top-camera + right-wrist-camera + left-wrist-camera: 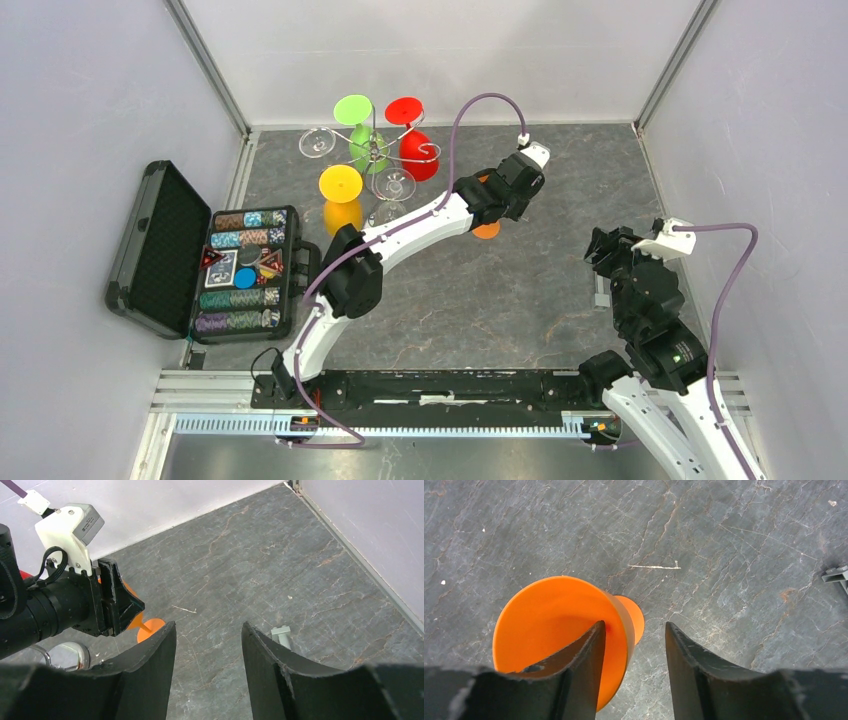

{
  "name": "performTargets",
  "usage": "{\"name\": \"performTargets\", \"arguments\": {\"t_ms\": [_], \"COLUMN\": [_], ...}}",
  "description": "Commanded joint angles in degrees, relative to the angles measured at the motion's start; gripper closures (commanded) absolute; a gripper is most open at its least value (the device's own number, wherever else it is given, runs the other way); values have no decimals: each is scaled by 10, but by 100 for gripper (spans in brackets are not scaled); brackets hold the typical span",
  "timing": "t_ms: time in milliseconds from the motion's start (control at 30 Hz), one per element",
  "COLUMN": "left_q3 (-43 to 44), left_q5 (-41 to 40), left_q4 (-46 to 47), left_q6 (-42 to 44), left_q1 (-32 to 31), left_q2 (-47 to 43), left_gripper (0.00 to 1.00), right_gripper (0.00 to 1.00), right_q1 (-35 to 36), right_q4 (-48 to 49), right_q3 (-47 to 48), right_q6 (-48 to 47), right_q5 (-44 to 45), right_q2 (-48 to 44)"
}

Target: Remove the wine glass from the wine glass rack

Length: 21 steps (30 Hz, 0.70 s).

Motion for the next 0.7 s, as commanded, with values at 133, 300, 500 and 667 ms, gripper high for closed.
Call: {"name": "performTargets", "arguments": {"t_ms": [133,300,500,667], "left_q3": [18,-5,-30,-38], "left_q5": [-4,-23,-17,29], "left_q4": [13,9,8,7], "left_q6": [15,12,-7,-16], "left_q1": [-16,-37,-39,-38], "left_q2": [-76,-128,-182,-236], "left_gripper": [38,25,4,0], "right_gripper": [44,44,43,41], "right_q1": [-1,-1,-1,-1], "right_q4": [2,0,1,6], "right_q3": [8,14,19,19], "right_q6": [13,19,26,33], "right_q5": [-17,-27,-42,-64], "right_q2": [9,9,11,15]}}
